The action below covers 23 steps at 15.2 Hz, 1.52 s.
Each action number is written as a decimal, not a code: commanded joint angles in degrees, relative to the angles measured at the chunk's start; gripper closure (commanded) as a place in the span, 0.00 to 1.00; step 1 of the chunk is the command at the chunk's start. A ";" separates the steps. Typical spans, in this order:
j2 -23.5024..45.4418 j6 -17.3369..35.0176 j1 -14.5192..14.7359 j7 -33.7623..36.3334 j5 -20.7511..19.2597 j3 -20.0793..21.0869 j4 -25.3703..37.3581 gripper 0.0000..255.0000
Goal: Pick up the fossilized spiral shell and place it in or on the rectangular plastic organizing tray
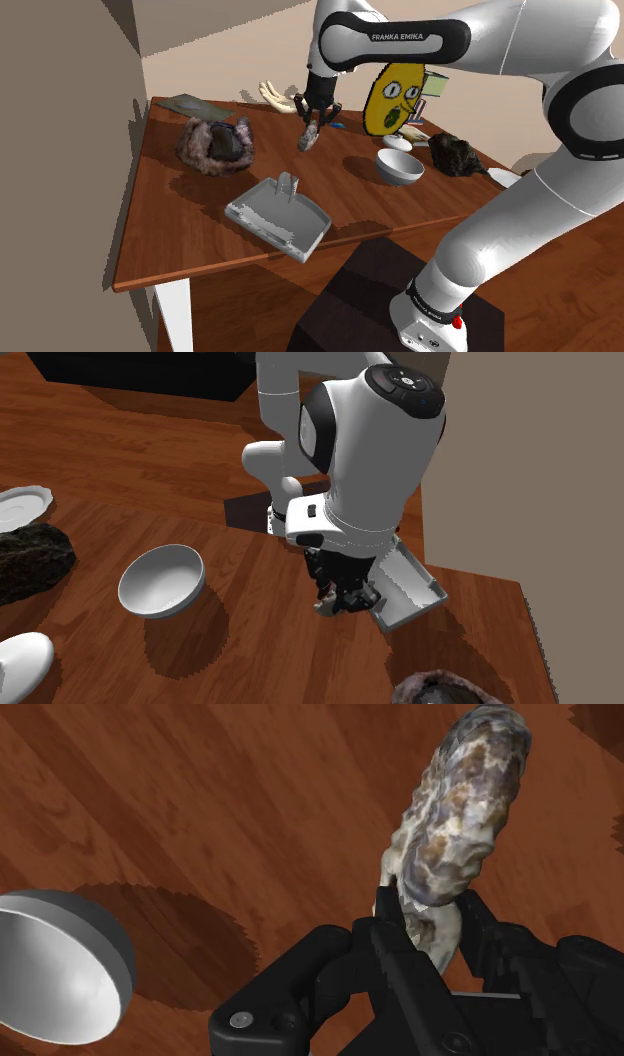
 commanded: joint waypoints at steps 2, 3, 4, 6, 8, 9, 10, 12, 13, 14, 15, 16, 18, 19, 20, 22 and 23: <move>0.05 -2.38 0.00 -0.22 0.05 0.01 2.43 1.00; 0.04 -2.53 0.00 -0.24 0.06 0.00 2.58 1.00; -1.05 -2.78 0.53 0.75 0.44 0.62 1.65 1.00; -3.12 -3.34 1.62 2.75 1.26 1.90 0.00 1.00; -5.01 -3.99 2.72 4.82 2.13 3.25 -1.39 1.00; -5.88 -4.33 3.28 5.87 2.58 3.95 -1.98 1.00; -6.71 -4.69 3.84 6.94 3.04 4.67 -2.50 1.00; -8.21 -5.45 4.95 9.13 3.99 6.17 -3.35 1.00; -8.88 -5.84 5.50 10.25 4.48 6.94 -3.67 1.00; -9.49 -6.25 6.06 11.39 4.96 7.73 -3.93 1.00; -10.06 -6.65 6.60 12.54 5.45 8.55 -4.12 1.00; -10.56 -7.06 7.14 13.71 5.94 9.38 -4.25 1.00; -11.09 -6.75 7.77 15.05 6.50 10.34 -5.14 1.00; -11.14 -5.99 7.81 15.12 6.54 10.40 -5.94 1.00; -11.17 -5.23 7.85 15.19 6.58 10.46 -6.73 1.00; -11.20 -3.71 7.92 15.34 6.65 10.59 -8.29 1.00; -11.20 -2.95 7.95 15.42 6.68 10.67 -9.05 1.00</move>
